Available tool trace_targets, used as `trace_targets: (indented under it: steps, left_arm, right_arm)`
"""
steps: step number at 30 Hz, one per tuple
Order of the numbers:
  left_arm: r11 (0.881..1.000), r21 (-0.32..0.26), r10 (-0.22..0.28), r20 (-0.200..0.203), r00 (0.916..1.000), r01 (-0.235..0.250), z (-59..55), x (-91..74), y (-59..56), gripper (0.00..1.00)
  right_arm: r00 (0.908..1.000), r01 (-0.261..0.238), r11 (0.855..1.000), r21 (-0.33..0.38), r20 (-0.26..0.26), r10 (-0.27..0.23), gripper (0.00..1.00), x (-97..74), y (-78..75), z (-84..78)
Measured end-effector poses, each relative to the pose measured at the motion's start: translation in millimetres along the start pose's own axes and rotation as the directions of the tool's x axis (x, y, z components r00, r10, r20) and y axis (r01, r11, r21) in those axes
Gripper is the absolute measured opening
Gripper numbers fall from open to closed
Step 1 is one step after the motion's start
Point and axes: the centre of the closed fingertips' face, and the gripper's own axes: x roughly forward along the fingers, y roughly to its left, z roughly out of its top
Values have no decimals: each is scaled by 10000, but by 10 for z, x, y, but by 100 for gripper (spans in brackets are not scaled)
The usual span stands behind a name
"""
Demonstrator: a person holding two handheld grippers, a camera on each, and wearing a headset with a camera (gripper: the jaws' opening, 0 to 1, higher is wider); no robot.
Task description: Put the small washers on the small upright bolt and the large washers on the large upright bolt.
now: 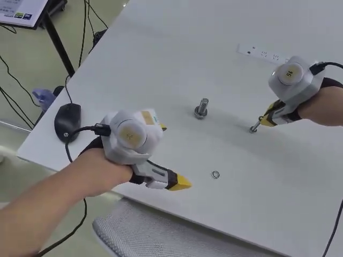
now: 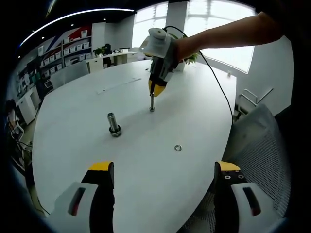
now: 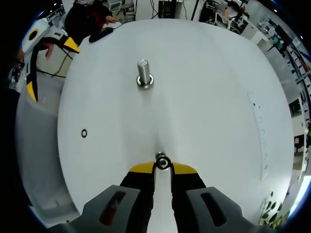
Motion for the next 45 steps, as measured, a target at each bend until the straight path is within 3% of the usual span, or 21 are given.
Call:
trace_targets:
  steps: [12, 26, 45]
  left_arm:
    - [10000, 43, 1, 121, 9999, -1, 44, 7, 10, 85]
    - [10000, 23, -73, -122, 9999, 74, 19, 22, -8, 84]
    - [9996, 216, 165, 84, 9998, -167, 62, 4, 41, 85]
  right_arm:
    - [9998, -145, 9999, -46, -151, 144, 13, 122, 21, -18]
    - [9988, -308, 9991, -293, -402, 296, 13, 328, 70, -75]
    - [9985, -327, 9981, -519, -456, 303, 13, 462, 80, -70]
